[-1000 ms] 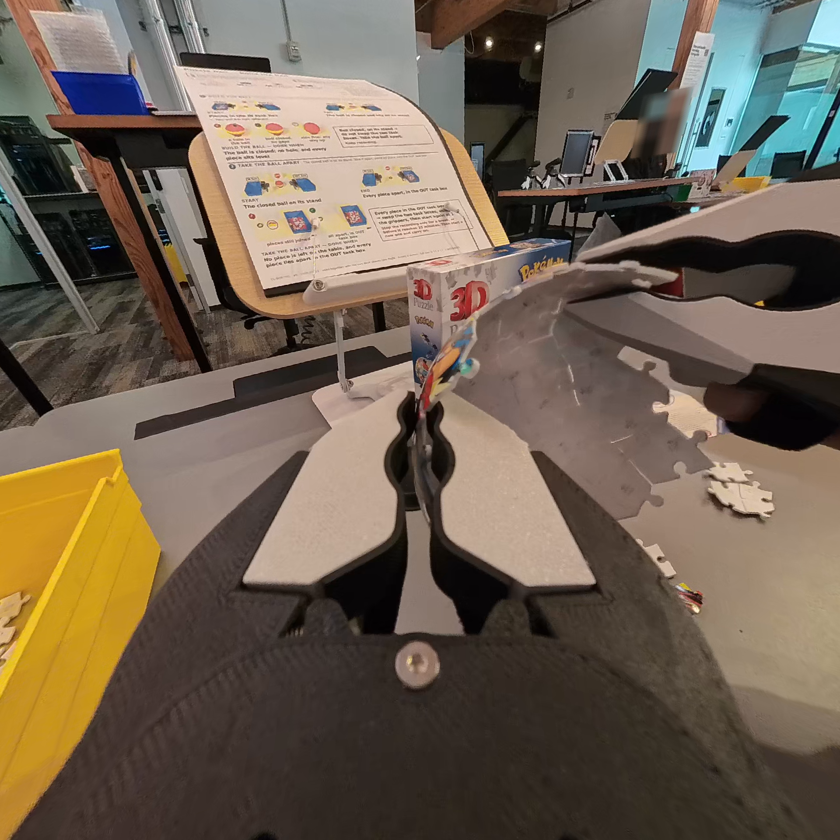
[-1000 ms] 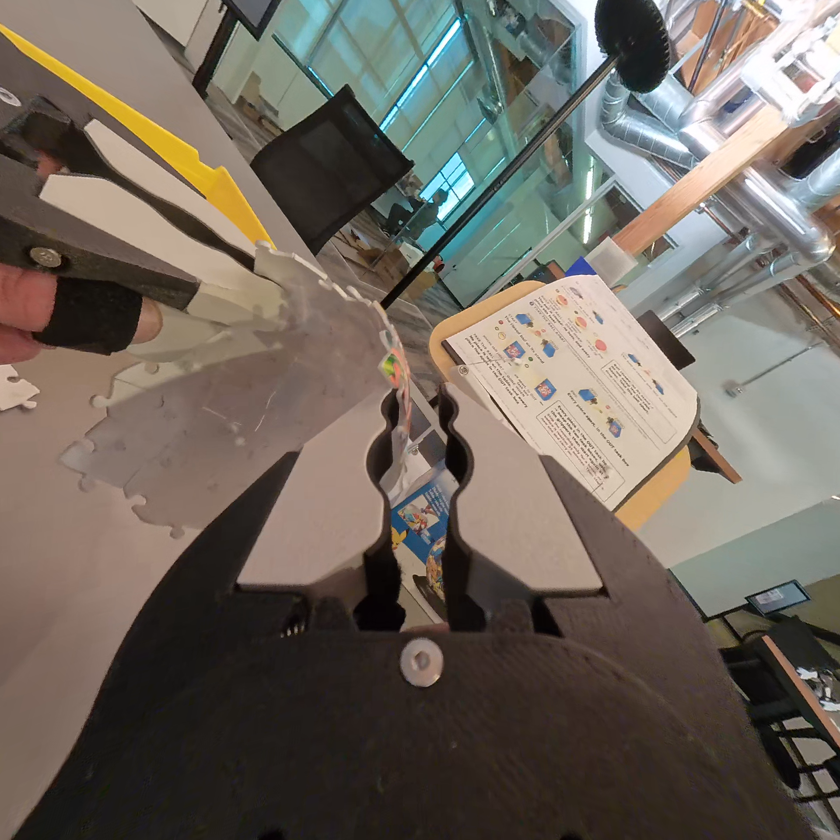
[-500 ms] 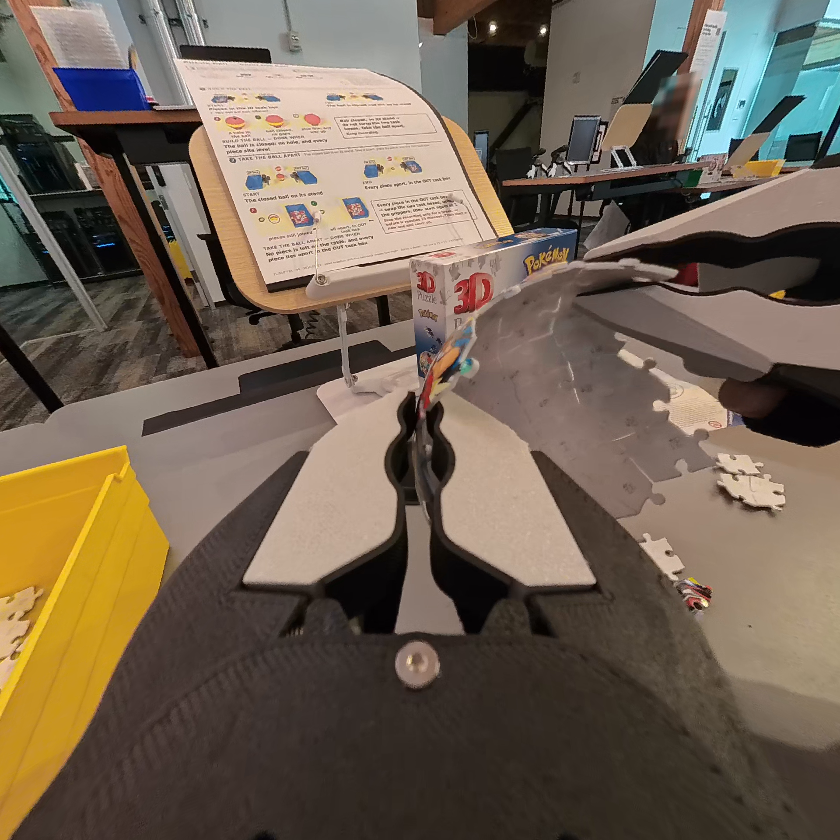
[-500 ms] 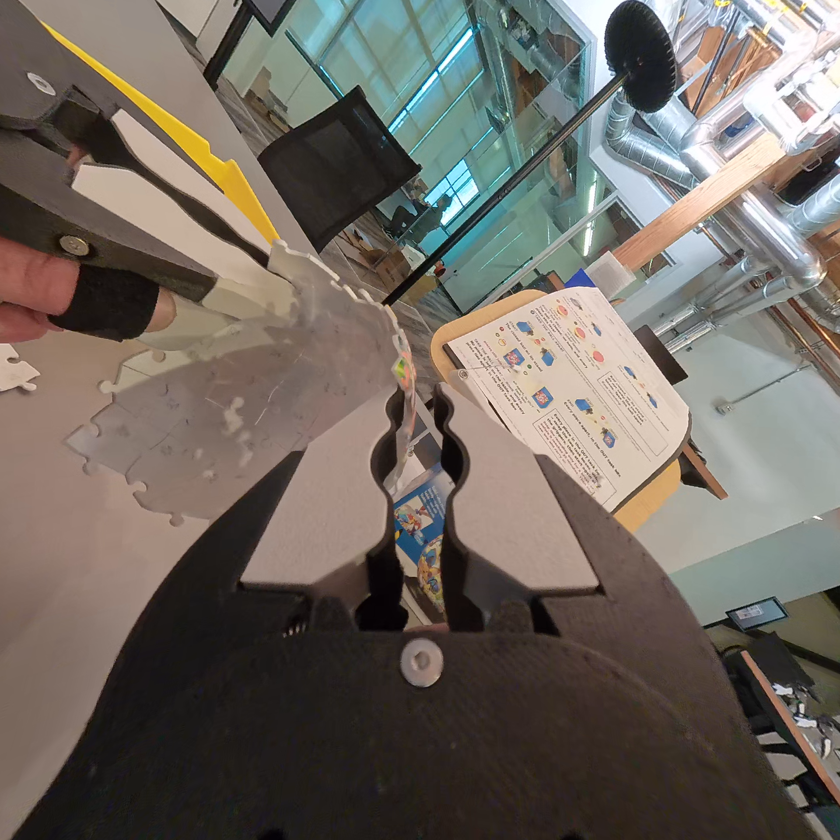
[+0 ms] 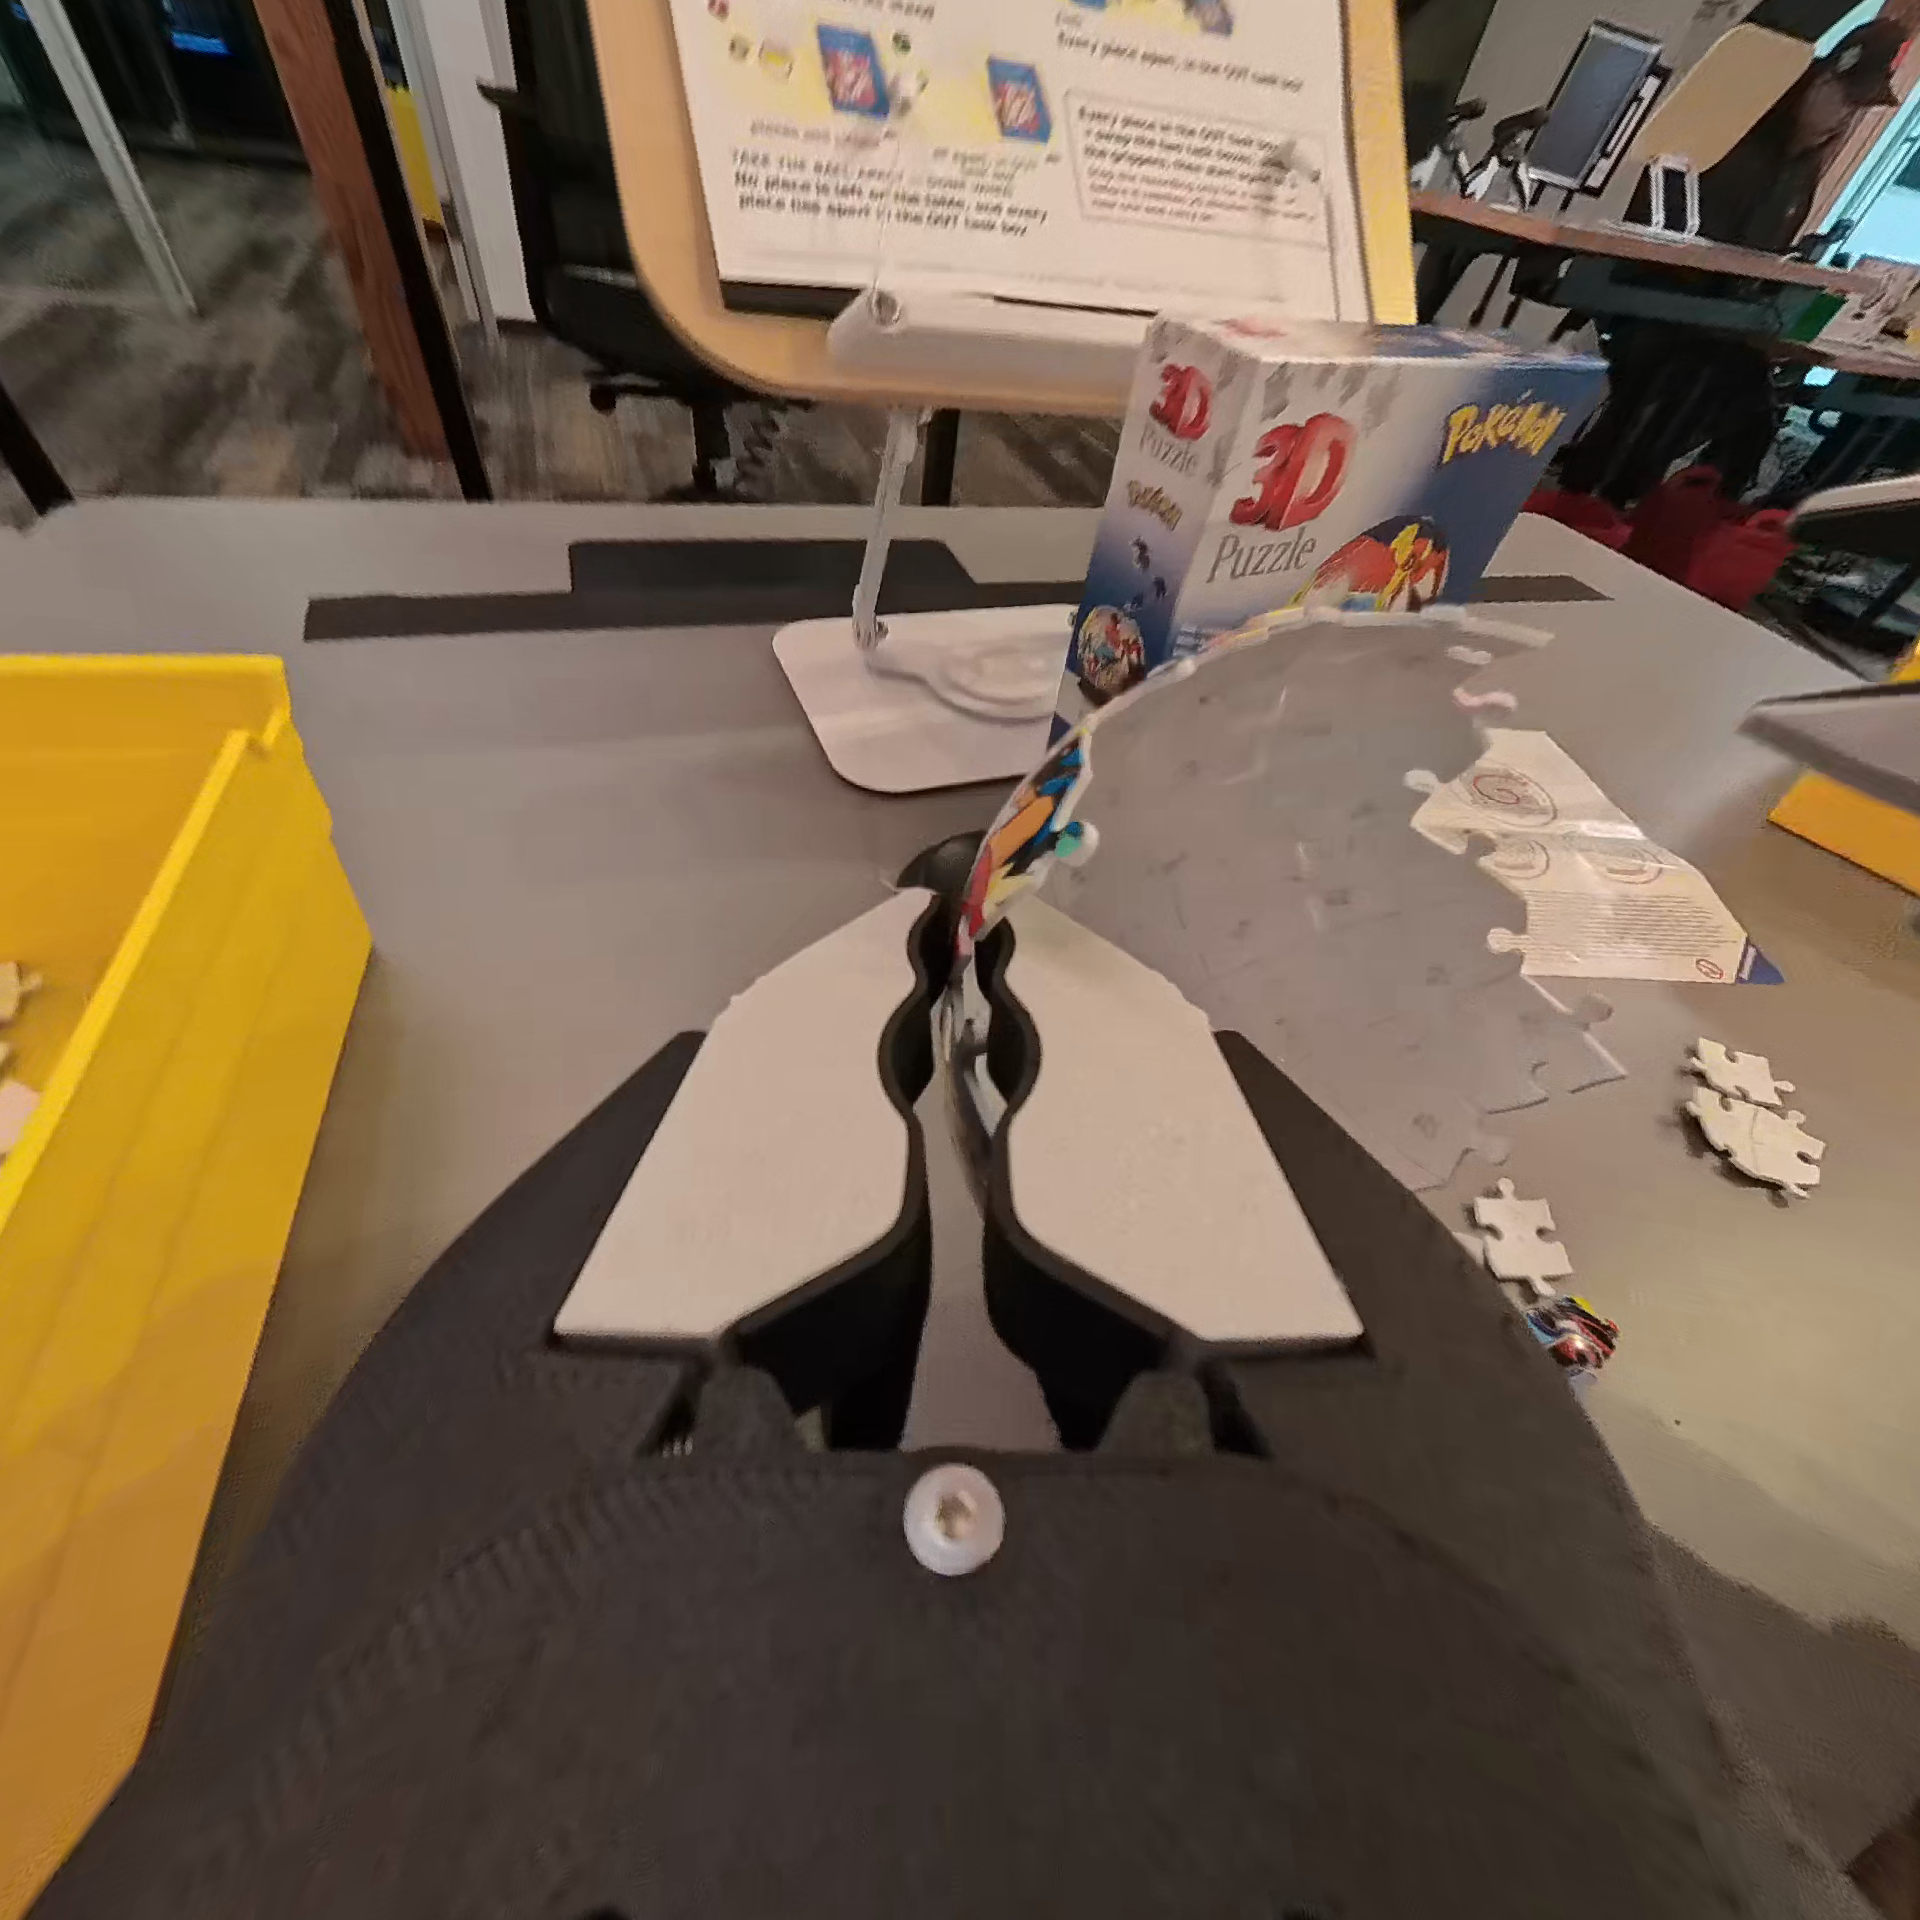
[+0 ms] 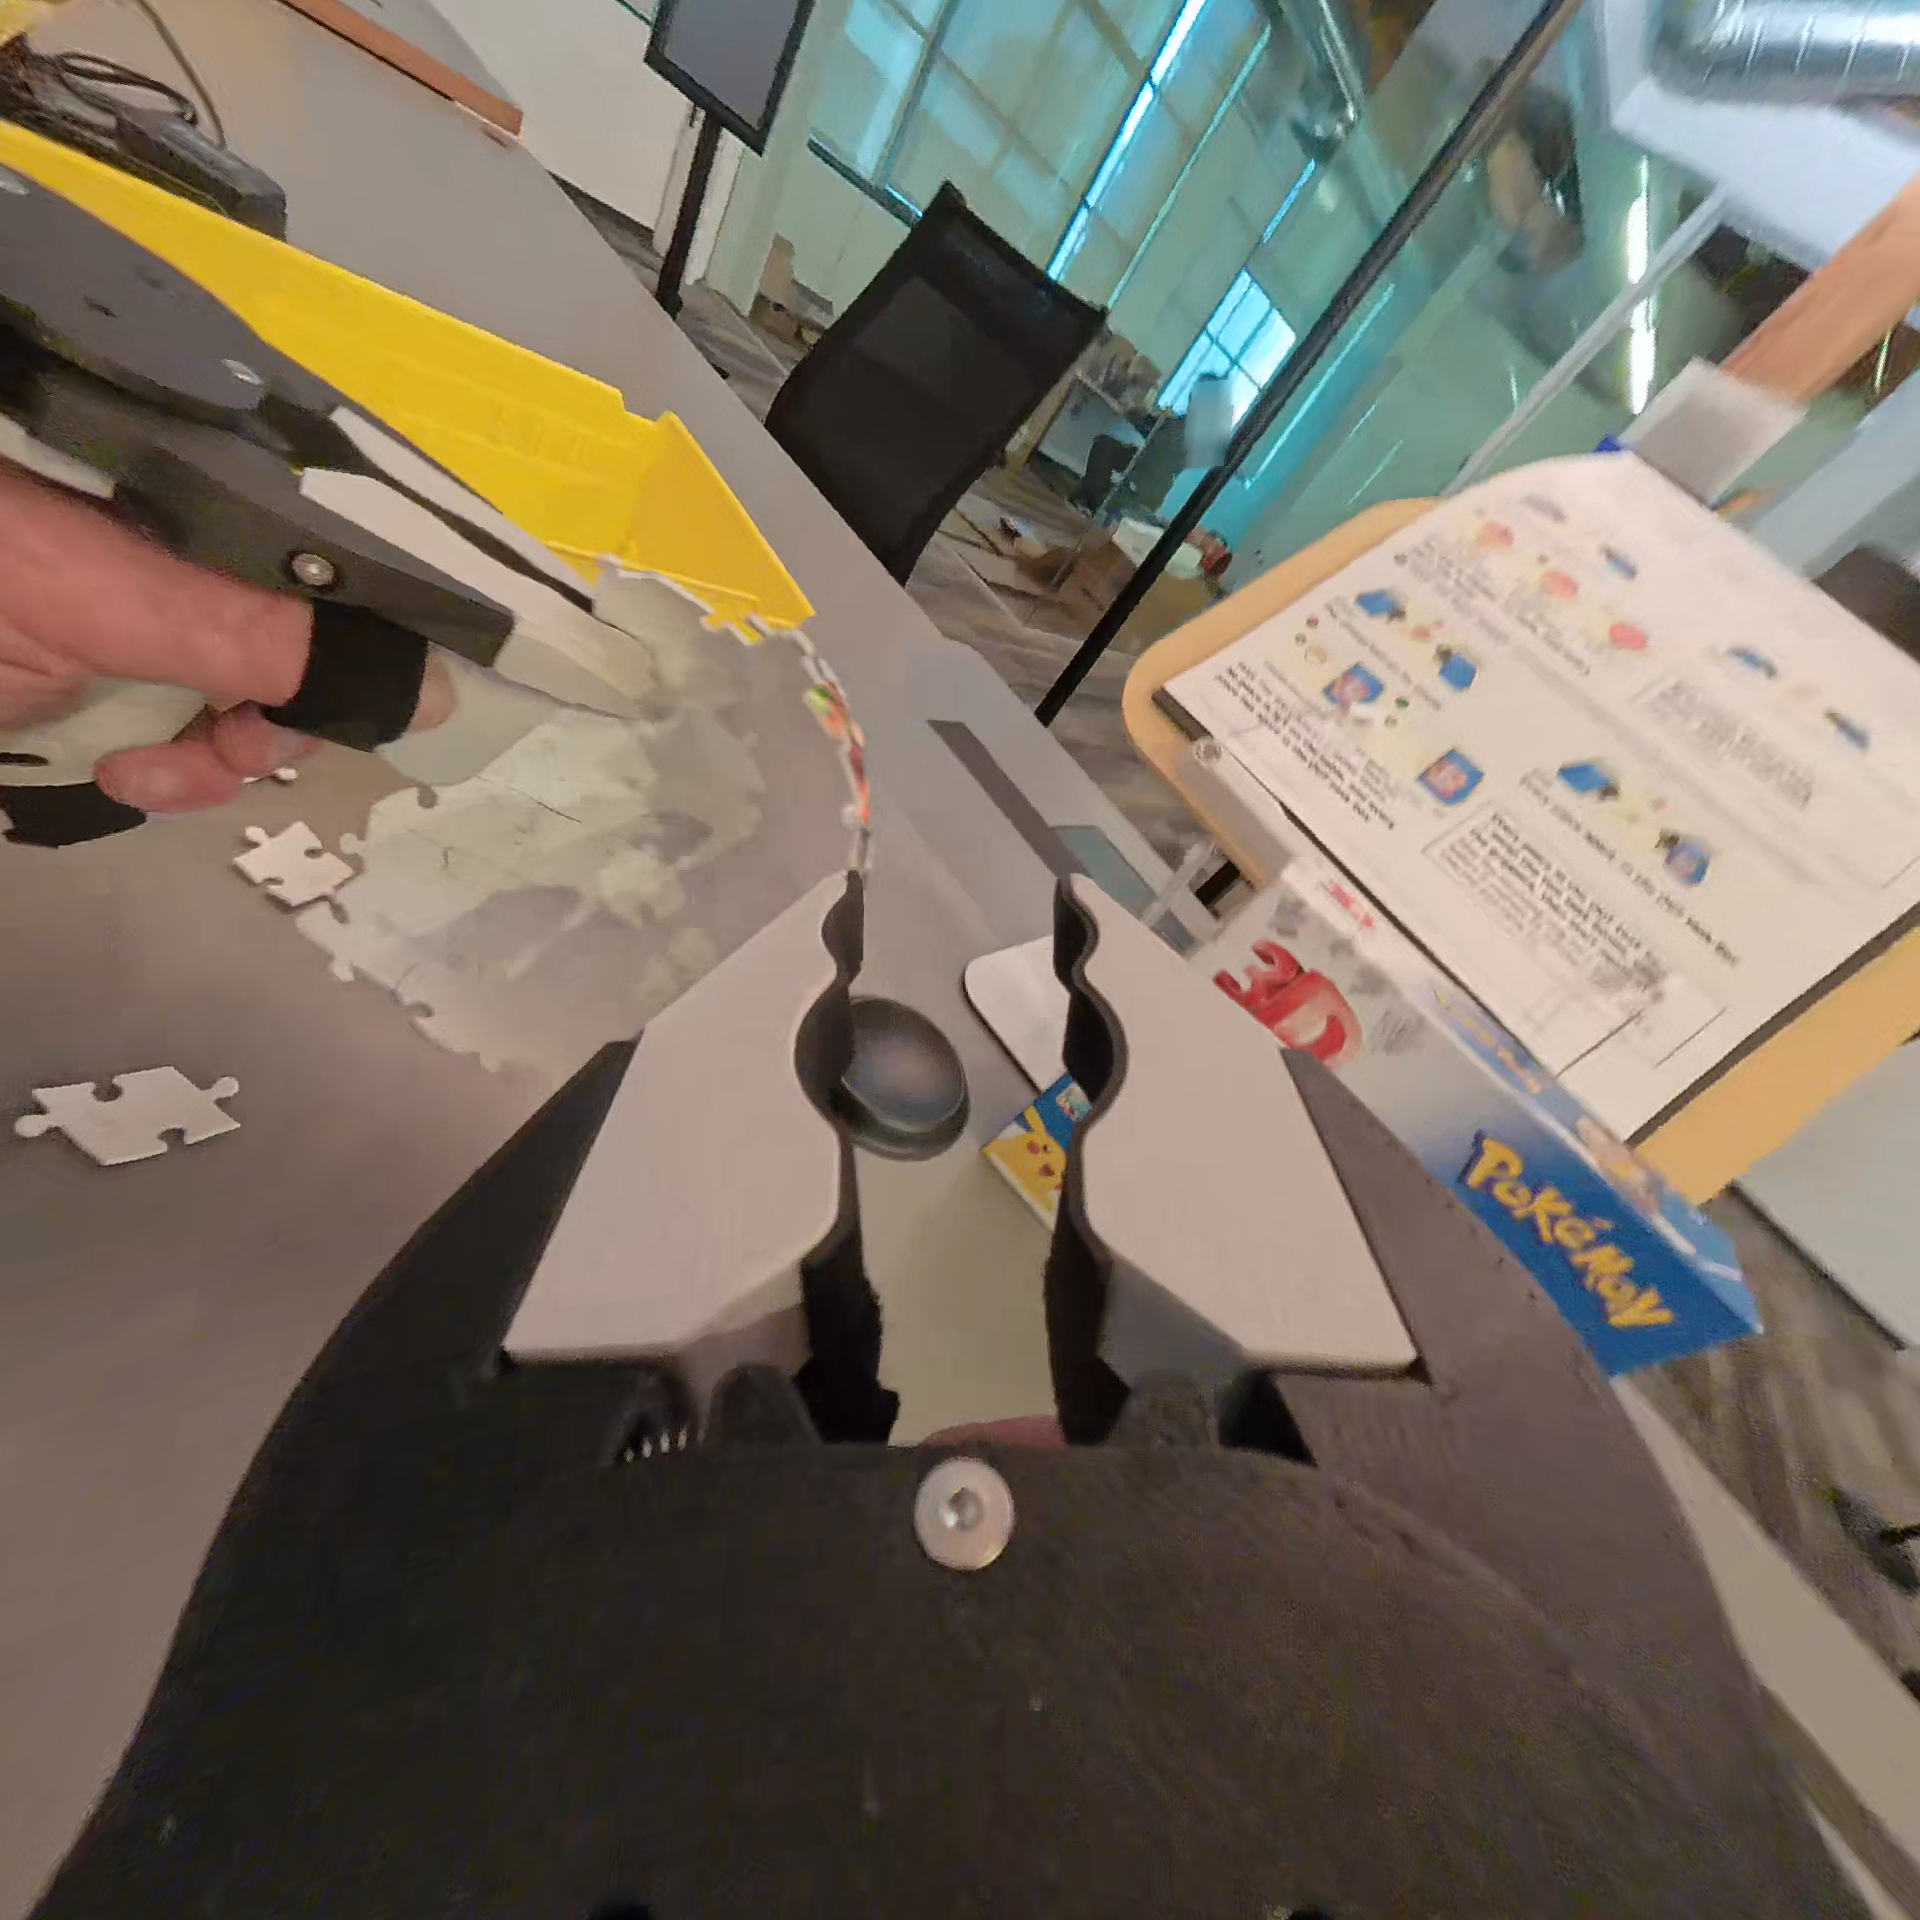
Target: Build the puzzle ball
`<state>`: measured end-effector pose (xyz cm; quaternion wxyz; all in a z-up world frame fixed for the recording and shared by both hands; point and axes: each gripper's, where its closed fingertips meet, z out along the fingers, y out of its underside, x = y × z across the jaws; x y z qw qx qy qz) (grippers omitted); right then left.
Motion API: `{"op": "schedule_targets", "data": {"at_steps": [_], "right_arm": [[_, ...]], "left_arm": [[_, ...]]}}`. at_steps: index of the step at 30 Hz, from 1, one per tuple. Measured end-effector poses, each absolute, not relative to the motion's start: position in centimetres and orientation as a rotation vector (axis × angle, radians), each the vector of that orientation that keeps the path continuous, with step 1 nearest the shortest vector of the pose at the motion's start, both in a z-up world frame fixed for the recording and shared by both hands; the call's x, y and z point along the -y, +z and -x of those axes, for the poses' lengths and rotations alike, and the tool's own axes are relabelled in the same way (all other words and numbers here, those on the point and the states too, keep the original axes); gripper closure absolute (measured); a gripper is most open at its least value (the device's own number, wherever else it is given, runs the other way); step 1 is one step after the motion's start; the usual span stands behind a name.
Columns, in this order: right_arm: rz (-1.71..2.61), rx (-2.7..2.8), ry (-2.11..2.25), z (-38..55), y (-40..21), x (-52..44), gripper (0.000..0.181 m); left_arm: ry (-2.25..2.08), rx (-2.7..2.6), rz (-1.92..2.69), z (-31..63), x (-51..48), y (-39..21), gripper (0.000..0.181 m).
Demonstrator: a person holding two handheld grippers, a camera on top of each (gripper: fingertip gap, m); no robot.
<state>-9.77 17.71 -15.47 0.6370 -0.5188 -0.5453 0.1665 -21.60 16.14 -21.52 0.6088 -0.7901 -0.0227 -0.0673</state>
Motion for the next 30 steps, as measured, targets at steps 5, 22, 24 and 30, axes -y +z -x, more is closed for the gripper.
{"op": "schedule_targets", "data": {"at_steps": [5, 22, 24, 30], "right_arm": [[1.293, 1.202, 0.384, 8.2, -16.6, -19.8, 0.150], [1.446, 1.267, 0.392, 8.6, -21.4, -20.6, 0.152], [1.458, 1.270, 0.397, 8.6, -21.8, -20.7, 0.152], [1.515, 1.278, 0.423, 8.5, -23.0, -21.0, 0.151]], "left_arm": [[-0.150, 0.089, 1.940, 22.6, -16.5, -24.3, 0.176], [-0.095, 0.046, 2.132, 22.9, -16.5, -28.5, 0.175], [-0.099, 0.047, 2.135, 23.0, -16.4, -28.5, 0.174], [-0.117, 0.045, 2.148, 23.0, -16.1, -28.6, 0.168]]}}
